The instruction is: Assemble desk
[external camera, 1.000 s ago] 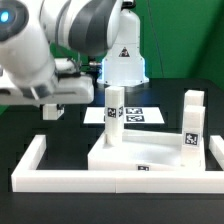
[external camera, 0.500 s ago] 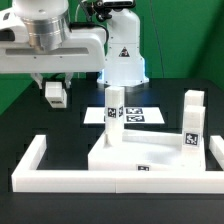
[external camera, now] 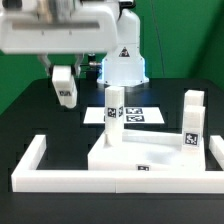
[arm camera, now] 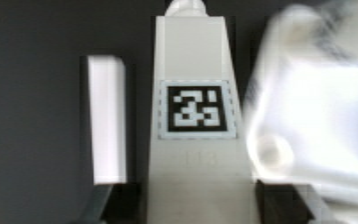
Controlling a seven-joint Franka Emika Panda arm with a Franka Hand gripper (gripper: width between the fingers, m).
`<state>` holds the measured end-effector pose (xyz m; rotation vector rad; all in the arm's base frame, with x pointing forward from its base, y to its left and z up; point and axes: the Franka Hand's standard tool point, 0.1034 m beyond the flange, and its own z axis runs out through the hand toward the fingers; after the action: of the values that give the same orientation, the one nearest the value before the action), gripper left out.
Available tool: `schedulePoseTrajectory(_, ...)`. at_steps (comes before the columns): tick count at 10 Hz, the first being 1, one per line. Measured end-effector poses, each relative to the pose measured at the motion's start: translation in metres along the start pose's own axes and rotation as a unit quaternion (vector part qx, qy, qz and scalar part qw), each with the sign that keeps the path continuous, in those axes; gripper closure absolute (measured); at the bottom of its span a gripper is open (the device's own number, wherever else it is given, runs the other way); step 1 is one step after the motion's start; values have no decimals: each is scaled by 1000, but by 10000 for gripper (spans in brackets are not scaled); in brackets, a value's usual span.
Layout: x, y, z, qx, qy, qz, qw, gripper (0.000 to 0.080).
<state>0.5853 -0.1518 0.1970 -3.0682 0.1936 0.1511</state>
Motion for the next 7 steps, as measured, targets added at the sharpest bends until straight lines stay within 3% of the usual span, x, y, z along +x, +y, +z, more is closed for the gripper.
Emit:
schedulePoseTrajectory(1,11,-9,-13,-2,29,23,999,511)
schedulePoseTrajectory(2,17,-17,-12,-12,72,12,997,511)
schedulePoseTrajectory(3,13,-15,-8,-13,88,10,996,511)
schedulePoseTrajectory(5,22,-6,-11,-32,171,13,985,511)
schedulePoseTrajectory(7,25,-13,-8,-38,260,35,964,511)
